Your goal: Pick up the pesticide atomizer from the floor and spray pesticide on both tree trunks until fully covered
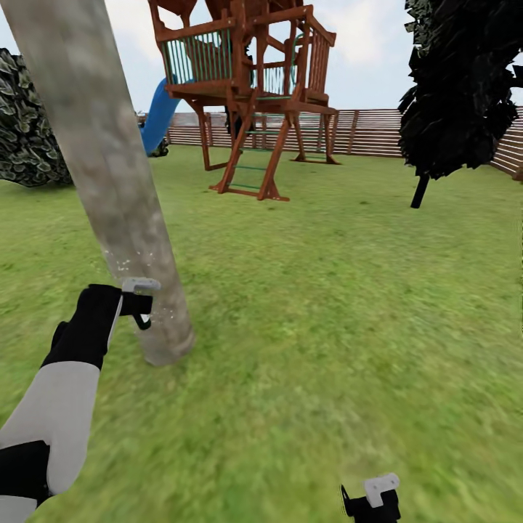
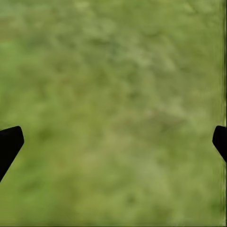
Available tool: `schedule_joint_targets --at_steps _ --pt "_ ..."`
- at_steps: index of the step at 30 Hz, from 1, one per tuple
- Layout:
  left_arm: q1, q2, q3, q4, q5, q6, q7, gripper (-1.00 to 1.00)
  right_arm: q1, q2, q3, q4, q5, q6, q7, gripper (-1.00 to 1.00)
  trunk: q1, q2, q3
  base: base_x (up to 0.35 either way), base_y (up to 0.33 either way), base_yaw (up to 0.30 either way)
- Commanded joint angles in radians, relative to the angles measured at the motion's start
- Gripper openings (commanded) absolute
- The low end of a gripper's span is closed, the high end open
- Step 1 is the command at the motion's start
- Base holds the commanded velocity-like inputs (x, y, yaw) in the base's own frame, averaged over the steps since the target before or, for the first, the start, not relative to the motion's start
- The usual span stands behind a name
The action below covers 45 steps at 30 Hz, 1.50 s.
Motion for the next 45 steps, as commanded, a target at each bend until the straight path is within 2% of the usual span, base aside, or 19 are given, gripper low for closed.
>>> schedule_joint_targets --at_steps 1,6,18,21,25,29,33,35,38,39,42,44,45 --pt "0.000 0.000 0.000 0.000 -0.001 0.000 0.000 -1.00 0.000 0.000 0.000 0.000 0.000 0.000 0.000 1.00 0.000 0.000 0.000 0.000 -0.273 0.000" --pt "0.001 0.002 0.000 0.001 -0.002 0.000 0.001 -1.00 0.000 0.000 0.000 -0.001 0.000 0.000 0.000 1.00 0.000 0.000 0.000 0.000 -0.273 0.055" --pt "0.002 0.002 0.002 0.004 -0.004 -0.003 0.008 -1.00 0.000 0.000 0.000 -0.001 0.000 0.001 0.000 1.00 0.000 0.000 0.000 0.023 -0.273 0.249" --pt "0.040 0.003 0.004 0.024 -0.005 -0.006 0.018 -1.00 0.000 -0.001 0.000 0.000 0.000 0.000 0.000 1.00 0.000 0.000 0.000 0.188 -0.233 0.019" --pt "0.047 0.001 0.003 0.095 -0.005 -0.014 0.068 -1.00 0.000 -0.001 0.000 0.000 0.000 0.000 0.000 1.00 0.000 0.000 0.000 0.213 -0.171 0.001" --pt "0.058 -0.001 0.006 0.098 -0.003 -0.017 0.081 -1.00 0.000 -0.001 0.000 0.000 0.000 0.000 0.000 1.00 0.000 0.000 0.000 0.018 -0.014 0.000" --pt "0.053 -0.019 0.008 0.088 0.000 -0.014 0.108 -1.00 0.000 -0.001 0.000 0.000 0.000 0.000 0.000 1.00 0.000 0.000 0.000 0.000 0.000 0.000" --pt "0.054 -0.007 0.012 0.089 -0.001 -0.014 0.124 -1.00 0.000 -0.001 0.000 0.000 0.000 0.000 0.000 1.00 0.000 0.000 0.000 0.000 0.000 0.000" --pt "0.060 0.017 0.086 0.099 -0.004 -0.020 0.139 -1.00 0.000 -0.001 0.000 0.000 0.000 0.000 0.000 1.00 0.000 0.000 0.000 0.000 0.000 0.000" --pt "0.067 0.018 0.112 0.108 -0.005 -0.050 0.146 -1.00 0.000 -0.001 0.000 0.000 0.000 0.000 0.000 1.00 0.000 0.000 0.000 0.000 0.000 0.000" --pt "0.076 -0.006 0.120 0.185 0.004 -0.127 0.232 -1.00 0.000 0.000 0.000 0.000 0.000 0.001 0.000 1.00 0.000 0.000 0.000 0.000 0.000 0.000" --pt "0.076 -0.029 0.121 0.199 0.005 -0.141 0.252 -1.00 0.000 0.000 0.000 0.000 0.000 0.000 0.000 1.00 0.000 0.000 0.000 0.000 0.000 0.000" --pt "0.077 -0.032 0.125 0.199 0.005 -0.147 0.255 -1.00 0.000 0.000 0.000 0.000 0.000 0.001 0.000 1.00 0.000 0.000 0.000 0.000 0.000 0.000"
